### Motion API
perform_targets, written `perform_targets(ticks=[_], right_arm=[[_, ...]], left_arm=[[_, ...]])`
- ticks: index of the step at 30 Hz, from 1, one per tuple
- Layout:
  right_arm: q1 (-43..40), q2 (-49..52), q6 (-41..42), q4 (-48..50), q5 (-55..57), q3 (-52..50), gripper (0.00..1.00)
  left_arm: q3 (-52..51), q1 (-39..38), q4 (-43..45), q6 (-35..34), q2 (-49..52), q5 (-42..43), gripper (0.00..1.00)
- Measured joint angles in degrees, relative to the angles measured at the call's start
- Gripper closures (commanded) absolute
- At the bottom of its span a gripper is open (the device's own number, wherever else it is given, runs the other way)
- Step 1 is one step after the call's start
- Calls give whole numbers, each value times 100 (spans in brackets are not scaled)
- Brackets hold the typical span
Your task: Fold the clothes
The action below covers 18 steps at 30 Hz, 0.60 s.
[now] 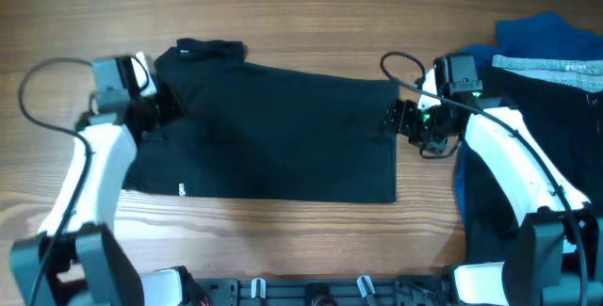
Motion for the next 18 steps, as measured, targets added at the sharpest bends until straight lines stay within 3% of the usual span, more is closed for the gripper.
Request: perform_targets(ticks=[3,8,18], right_arm=[[0,0,-46,68,20,702,18],[0,-4,-31,855,417,1427,18],[0,481,157,769,573,1427,14]], left_arm=[[966,-26,-319,337,-122,15,60],[1274,-26,330,542,66,15,58],[1283,-26,2535,247,2299,15,50]])
